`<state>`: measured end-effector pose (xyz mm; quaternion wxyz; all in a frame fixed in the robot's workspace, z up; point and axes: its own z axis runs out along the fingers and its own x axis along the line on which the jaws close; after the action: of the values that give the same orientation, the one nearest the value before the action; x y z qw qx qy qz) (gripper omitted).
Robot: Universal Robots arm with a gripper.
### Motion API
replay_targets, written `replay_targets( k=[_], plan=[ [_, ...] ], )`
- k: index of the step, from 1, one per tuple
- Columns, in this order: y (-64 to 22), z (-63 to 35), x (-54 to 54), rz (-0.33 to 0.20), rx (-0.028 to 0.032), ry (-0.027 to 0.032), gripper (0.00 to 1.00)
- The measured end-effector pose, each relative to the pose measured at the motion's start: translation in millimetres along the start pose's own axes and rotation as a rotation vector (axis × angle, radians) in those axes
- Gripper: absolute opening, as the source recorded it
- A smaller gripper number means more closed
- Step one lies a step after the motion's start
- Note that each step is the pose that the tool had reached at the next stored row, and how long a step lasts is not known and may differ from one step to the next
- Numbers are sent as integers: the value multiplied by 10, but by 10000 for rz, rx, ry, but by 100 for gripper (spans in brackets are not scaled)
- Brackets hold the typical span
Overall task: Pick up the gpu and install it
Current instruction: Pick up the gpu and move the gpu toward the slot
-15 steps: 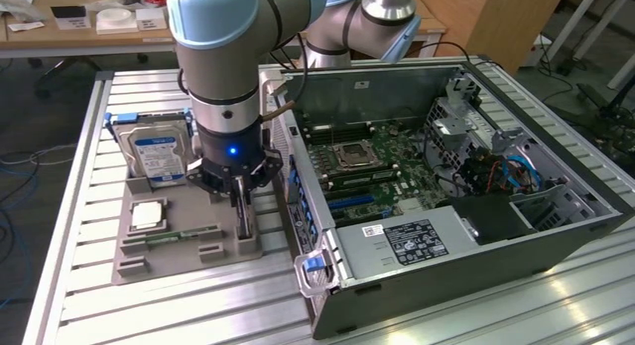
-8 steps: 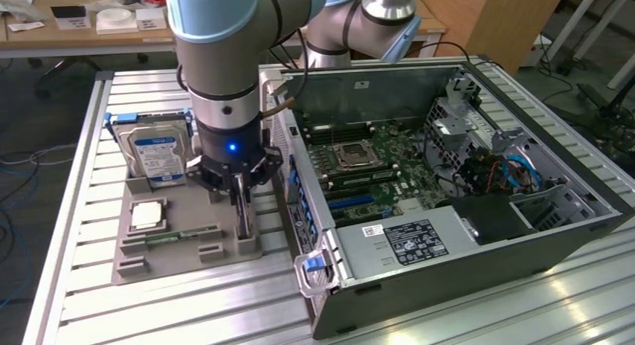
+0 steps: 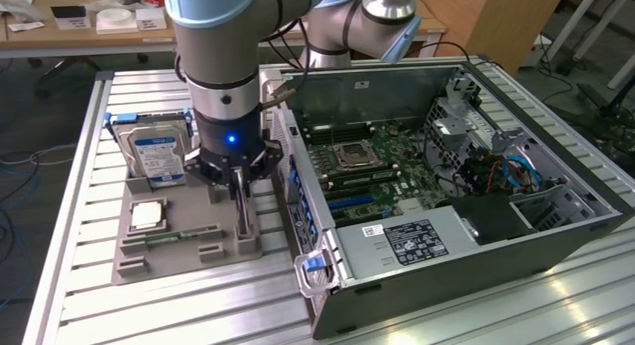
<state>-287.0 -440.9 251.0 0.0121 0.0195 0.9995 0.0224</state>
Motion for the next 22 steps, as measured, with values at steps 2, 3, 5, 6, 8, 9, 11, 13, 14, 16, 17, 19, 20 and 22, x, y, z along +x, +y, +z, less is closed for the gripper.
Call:
replay_targets(
  k=[2,3,5,6,8,9,11,13,14,16,17,19,20,22],
  plan=[
    [2,-44,-2,1,1,0,27],
    [3,-64,-2,1,0,0,27],
    [5,-103,-4,1,0,0,27],
    [5,-121,-5,1,1,0,27],
    [7,-153,-6,0,0,0,27],
    [8,-170,-7,1,0,0,27],
    [9,-202,-8,1,0,0,27],
    [10,-222,-9,1,-1,0,27],
    [10,-229,-9,0,-2,-1,27],
    [11,-232,-9,1,-5,-3,27],
    [11,-232,-10,0,-8,-3,27],
    [11,-234,-9,1,-7,0,27],
    [11,-234,-9,0,-8,0,27],
    [11,-235,-9,1,-7,1,27]
  ],
)
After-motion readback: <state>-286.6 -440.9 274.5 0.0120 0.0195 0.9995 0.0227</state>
